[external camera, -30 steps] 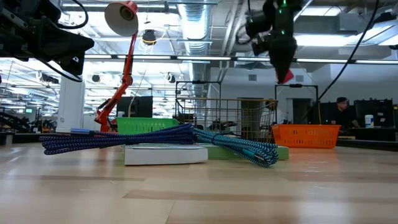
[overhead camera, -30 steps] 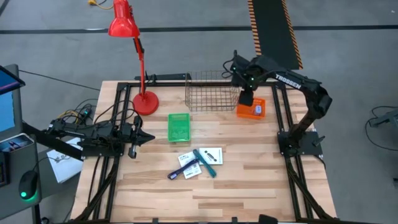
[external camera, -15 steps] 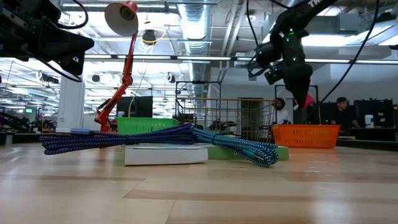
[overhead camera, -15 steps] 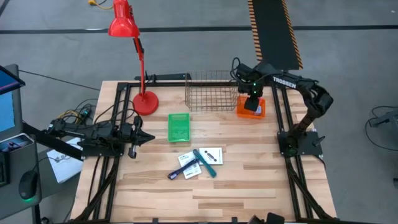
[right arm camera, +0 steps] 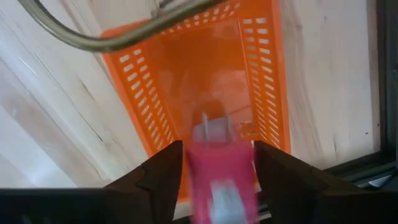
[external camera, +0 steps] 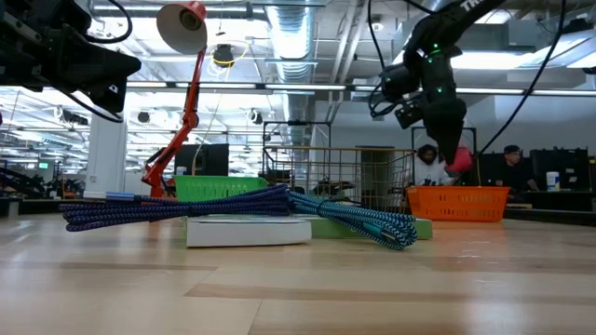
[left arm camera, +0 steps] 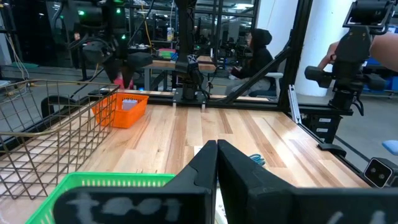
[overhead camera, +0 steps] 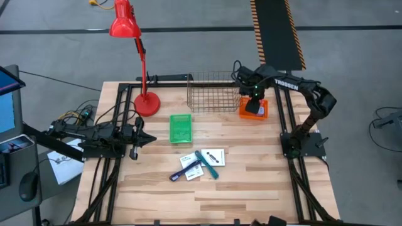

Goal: Pick and place items into bin
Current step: Put the pink charger adapter into the orange basket, then put the blue charger cable into the wire basket

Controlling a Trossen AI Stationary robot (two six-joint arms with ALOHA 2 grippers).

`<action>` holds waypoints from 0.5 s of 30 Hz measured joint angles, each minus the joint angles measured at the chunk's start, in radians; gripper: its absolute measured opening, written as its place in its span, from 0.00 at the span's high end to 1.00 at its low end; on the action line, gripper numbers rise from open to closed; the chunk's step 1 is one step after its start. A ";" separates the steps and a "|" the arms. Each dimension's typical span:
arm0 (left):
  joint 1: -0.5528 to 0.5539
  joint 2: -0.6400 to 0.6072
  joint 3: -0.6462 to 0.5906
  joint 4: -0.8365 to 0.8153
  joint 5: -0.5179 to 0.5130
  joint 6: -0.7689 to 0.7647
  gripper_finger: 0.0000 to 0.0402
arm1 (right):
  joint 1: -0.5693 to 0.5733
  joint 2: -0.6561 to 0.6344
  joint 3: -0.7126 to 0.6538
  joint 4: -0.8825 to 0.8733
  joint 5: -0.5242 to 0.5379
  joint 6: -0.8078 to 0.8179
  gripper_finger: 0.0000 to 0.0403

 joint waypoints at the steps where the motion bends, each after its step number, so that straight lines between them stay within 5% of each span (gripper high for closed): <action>1: 0.000 0.000 0.000 0.000 0.000 0.000 1.00 | 0.003 0.000 0.000 0.004 0.000 0.003 0.51; 15: 0.000 0.000 0.000 0.000 0.000 0.000 1.00 | 0.051 -0.001 0.000 -0.013 0.001 0.071 0.49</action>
